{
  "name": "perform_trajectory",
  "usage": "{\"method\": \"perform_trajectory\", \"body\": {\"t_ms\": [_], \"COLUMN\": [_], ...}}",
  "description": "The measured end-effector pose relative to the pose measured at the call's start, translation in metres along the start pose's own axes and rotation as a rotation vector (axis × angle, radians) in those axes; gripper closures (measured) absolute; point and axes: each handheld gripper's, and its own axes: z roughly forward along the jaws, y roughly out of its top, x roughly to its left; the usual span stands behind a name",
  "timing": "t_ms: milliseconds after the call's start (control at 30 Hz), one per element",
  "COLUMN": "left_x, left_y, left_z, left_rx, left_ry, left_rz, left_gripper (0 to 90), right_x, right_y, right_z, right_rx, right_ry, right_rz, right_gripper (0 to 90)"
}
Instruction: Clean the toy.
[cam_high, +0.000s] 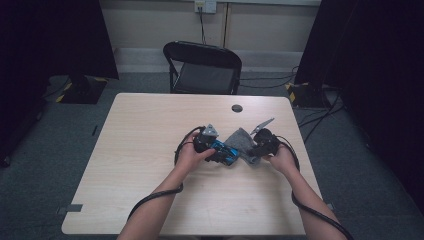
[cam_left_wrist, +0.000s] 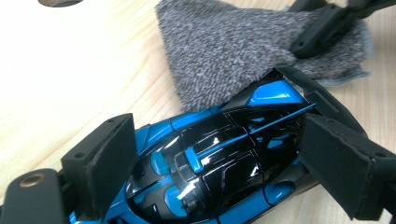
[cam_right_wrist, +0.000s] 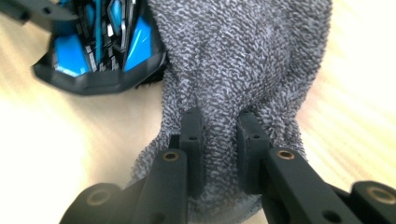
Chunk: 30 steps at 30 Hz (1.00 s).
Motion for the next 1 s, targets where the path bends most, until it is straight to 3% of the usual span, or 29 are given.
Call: {"method": "perform_trajectory", "body": {"t_ms": [533, 767, 1000], "left_x": [-0.001, -0.001, -0.002], "left_y": [0.001, 0.002, 0.002], "left_z": [0.0, 0.0, 0.0], "left_rx": [0.013, 0.019, 0.018], "left_ry": [0.005, 0.007, 0.01], "left_rz": [-0.001, 0.002, 0.002], "left_gripper": [10.9, 10.8, 10.5], "right_x": [0.006, -0.002, -0.017], "right_y": [-0.039, -0.055, -0.049], "right_z": [-0.026, -0.043, -0.058], "right_rx": [0.003, 0.003, -0.049], "right_ry": [0.023, 0.007, -0.044], "right_rz": [-0.002, 0.038, 0.123], "right_gripper": [76.1, 76.4, 76.3]}}
